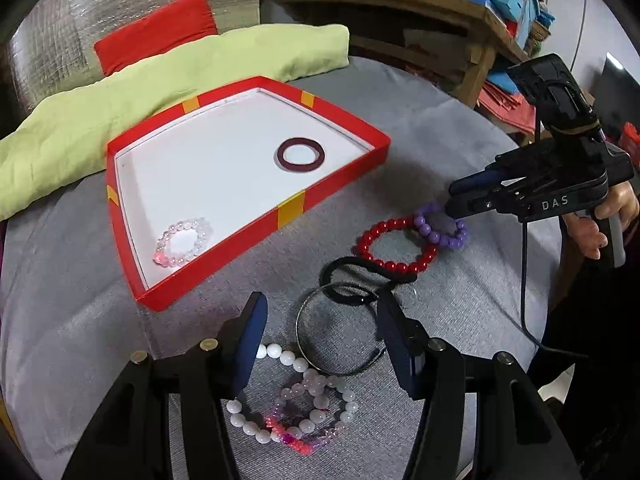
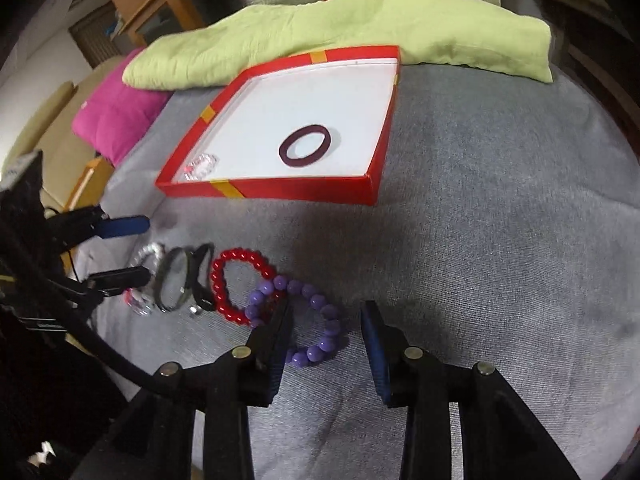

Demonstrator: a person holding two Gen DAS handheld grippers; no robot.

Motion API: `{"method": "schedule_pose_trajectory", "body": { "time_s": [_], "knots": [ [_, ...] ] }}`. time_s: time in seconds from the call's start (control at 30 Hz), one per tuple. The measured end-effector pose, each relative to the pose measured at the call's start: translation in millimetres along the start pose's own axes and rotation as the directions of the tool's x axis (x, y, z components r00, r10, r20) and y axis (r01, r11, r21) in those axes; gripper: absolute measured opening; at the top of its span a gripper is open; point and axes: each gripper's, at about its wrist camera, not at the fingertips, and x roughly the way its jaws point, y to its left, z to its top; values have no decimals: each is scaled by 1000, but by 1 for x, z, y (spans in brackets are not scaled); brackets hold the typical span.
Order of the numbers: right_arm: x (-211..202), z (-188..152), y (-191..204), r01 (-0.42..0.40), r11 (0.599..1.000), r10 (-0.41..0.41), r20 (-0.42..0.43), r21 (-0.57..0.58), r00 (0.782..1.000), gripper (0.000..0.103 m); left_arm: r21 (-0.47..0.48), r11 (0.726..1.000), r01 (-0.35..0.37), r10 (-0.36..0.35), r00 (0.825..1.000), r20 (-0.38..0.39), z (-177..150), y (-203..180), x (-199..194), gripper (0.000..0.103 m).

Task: Organize jewelry
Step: 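Grasp the silver bangle with the left tool while the right tool grasps the purple bead bracelet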

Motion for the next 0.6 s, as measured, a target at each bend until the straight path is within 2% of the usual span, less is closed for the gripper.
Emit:
{"method": "schedule_pose_trajectory", "body": {
  "time_s": [0.07, 0.13, 0.2, 0.4, 0.6],
  "knots": [
    [5, -2, 0, -1, 1000, 0, -24, -5, 1000, 36, -2, 1000, -5, 5, 1000, -21, -2, 1, 5, 58],
    [10, -4, 6, 42, 998, -43, -22, -40, 999, 30, 9, 1000, -12, 12, 999, -37, -3, 1, 12, 51],
    [12, -5, 12, 88, 993, -89, -9, -79, 996, 13, 16, 1000, -8, 9, 998, -55, -3, 0, 18, 39],
    [7, 3, 6, 131, 991, -130, 46, -33, 990, 10, 18, 999, -28, 30, 997, -78, -6, 3, 26, 12],
    [-12, 12, -2, 103, 994, -107, 139, 33, 985, 10, 35, 999, -25, 26, 999, -26, 1, 0, 16, 6]
  ]
}}
